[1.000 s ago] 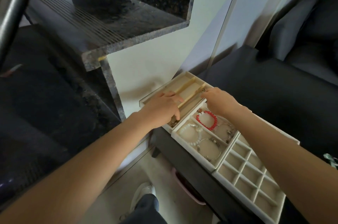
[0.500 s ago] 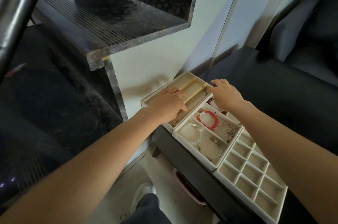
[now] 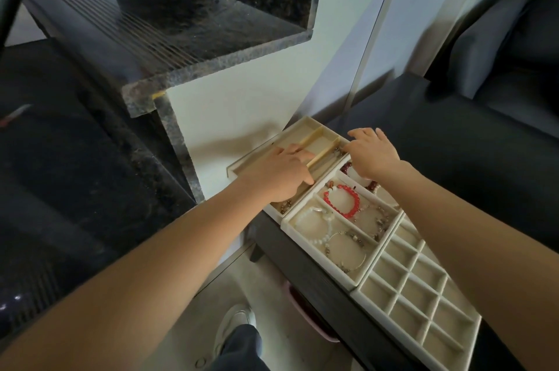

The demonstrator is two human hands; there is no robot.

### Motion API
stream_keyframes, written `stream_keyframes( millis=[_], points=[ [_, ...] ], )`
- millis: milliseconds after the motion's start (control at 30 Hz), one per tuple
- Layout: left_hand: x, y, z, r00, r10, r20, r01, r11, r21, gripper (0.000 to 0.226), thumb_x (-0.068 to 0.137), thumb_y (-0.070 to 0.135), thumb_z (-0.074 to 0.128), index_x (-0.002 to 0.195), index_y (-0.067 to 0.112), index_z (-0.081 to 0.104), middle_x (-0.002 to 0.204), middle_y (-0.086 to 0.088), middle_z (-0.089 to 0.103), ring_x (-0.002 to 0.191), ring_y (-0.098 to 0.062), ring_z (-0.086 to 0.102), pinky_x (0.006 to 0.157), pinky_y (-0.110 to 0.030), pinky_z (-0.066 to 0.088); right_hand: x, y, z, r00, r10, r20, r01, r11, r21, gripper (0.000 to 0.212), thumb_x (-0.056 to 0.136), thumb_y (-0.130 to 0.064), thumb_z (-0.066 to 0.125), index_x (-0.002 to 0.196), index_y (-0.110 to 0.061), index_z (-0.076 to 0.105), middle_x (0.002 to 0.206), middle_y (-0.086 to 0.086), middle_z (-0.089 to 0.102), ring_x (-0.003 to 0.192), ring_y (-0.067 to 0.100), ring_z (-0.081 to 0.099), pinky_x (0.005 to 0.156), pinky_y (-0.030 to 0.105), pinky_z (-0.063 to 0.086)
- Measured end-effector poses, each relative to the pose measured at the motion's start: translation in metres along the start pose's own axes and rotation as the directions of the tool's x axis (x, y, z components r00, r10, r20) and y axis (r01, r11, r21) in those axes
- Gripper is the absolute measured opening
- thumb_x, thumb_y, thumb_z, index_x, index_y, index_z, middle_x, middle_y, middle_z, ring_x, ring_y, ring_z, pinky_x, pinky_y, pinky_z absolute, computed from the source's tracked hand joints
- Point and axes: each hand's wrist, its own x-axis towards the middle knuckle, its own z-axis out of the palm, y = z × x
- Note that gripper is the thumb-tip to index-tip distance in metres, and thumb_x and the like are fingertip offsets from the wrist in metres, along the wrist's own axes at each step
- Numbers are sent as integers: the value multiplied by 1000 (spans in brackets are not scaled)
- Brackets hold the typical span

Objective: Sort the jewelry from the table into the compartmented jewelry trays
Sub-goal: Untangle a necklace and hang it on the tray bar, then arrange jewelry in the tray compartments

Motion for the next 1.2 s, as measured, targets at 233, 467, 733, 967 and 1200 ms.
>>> stream_keyframes(
  millis=[233,467,733,967,1200],
  points=[
    [-20,-13,-5,991,-62,-121,35,977,-212,41,92,5,46,124,28,59,146,6,37,136,-11,27,109,-30,25,-26,-24,-9,992,-124,-17,123,931,344,55,89,7,40,135,-21,52,140,0,49,119,19,52,93,28,46],
    [-35,-4,4,992,-129,-10,124,975,-185,45,86,27,62,130,31,52,144,6,35,135,-17,26,108,-34,24,-44,-45,-8,981,-194,-6,189,948,254,48,91,1,43,133,-21,53,139,-1,49,130,20,42,104,33,40],
    [-28,2,0,989,-132,61,134,990,-36,37,92,25,54,129,31,56,152,1,27,140,-23,19,112,-38,19,-47,-50,-6,977,-211,-13,210,968,134,42,93,-6,45,132,-18,53,132,2,52,122,22,47,105,33,34],
    [-32,5,0,989,-144,16,145,983,-116,31,94,26,51,123,29,60,151,1,30,139,-21,23,111,-37,19,-57,-51,-12,991,-134,-17,133,946,296,46,92,-4,45,134,-20,52,138,1,49,125,19,47,99,33,44],
    [-37,48,-15,901,-186,-392,56,946,-320,30,91,14,55,121,16,60,117,-3,62,101,-22,60,77,-30,48,-132,-27,-23,962,267,-58,-175,765,619,38,93,-8,44,125,-23,59,134,0,53,119,22,52,94,39,48]
  ],
)
